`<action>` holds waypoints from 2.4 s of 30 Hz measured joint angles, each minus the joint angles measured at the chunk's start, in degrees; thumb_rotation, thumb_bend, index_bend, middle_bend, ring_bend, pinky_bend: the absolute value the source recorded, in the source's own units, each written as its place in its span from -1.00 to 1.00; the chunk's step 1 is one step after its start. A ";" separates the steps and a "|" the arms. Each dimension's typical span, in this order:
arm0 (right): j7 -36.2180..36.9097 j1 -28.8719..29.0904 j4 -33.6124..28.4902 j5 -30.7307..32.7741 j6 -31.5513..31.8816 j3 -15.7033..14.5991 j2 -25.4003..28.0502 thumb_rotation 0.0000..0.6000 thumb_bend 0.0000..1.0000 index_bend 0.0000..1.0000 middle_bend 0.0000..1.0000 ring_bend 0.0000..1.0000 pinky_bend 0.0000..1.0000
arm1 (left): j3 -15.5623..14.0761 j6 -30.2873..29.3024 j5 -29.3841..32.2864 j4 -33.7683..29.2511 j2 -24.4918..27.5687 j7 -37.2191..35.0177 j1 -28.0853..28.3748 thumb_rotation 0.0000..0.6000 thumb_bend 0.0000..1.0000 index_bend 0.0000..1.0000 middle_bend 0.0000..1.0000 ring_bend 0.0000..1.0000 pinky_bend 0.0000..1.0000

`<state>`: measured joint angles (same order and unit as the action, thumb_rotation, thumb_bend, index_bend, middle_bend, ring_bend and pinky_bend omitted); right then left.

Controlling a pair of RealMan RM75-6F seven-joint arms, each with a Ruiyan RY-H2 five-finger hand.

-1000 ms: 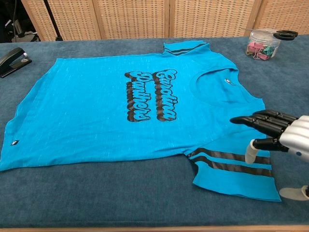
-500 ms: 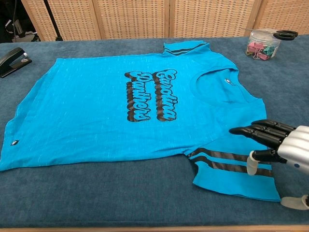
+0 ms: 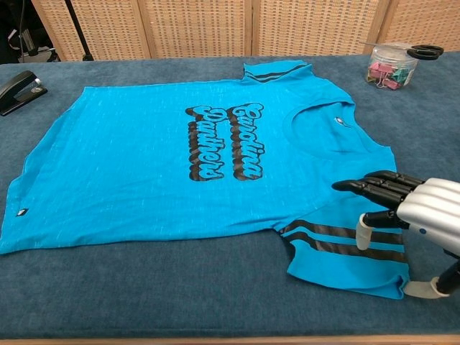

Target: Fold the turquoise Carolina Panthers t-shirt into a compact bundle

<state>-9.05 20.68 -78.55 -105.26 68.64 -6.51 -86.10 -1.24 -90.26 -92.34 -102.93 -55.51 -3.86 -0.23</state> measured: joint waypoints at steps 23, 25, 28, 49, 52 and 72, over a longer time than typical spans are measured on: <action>-4.20 1.03 -1.83 1.62 -2.24 -1.42 1.52 1.00 -0.08 0.28 -0.98 -1.00 -1.00 | -0.07 -0.26 -0.21 0.04 -0.04 0.01 -0.16 1.00 -1.00 -1.00 -1.00 -1.00 -1.00; -3.96 1.03 -1.71 1.63 -2.16 -1.51 1.48 1.00 -0.07 0.29 -0.98 -1.00 -1.00 | -0.08 -0.22 -0.18 0.04 -0.08 0.12 -0.16 1.00 -1.00 -1.00 -1.00 -1.00 -1.00; -3.18 1.05 -1.42 1.31 -1.58 -1.74 1.43 1.00 -0.07 0.30 -0.98 -1.00 -1.00 | -0.08 -0.06 -0.13 0.06 -0.23 0.53 -0.10 1.00 -1.00 -1.00 -1.00 -1.00 -1.00; 7.21 1.16 1.80 -4.62 7.95 -3.48 0.71 1.00 0.08 0.40 -0.97 -1.00 -1.00 | -1.72 5.39 -6.55 17.64 -13.52 -4.60 4.79 1.00 -0.81 -0.35 -1.00 -1.00 -1.00; 7.42 1.22 2.43 -4.24 7.98 -3.25 0.56 1.00 0.08 0.40 -0.98 -1.00 -1.00 | -1.86 5.63 -6.82 21.58 -17.58 -5.05 5.16 1.00 -0.77 -0.29 -1.00 -1.00 -1.00; 6.82 1.28 4.87 -2.78 7.57 -2.86 0.15 1.00 0.09 0.40 -0.98 -1.00 -1.00 | -2.78 9.70 -4.02 35.63 -31.02 -11.16 7.39 1.00 -0.48 -0.13 -1.00 -1.00 -1.00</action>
<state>-2.22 21.95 -73.68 -108.04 76.20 -9.37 -85.95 -4.02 -80.56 -96.36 -67.30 -86.53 -15.02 7.17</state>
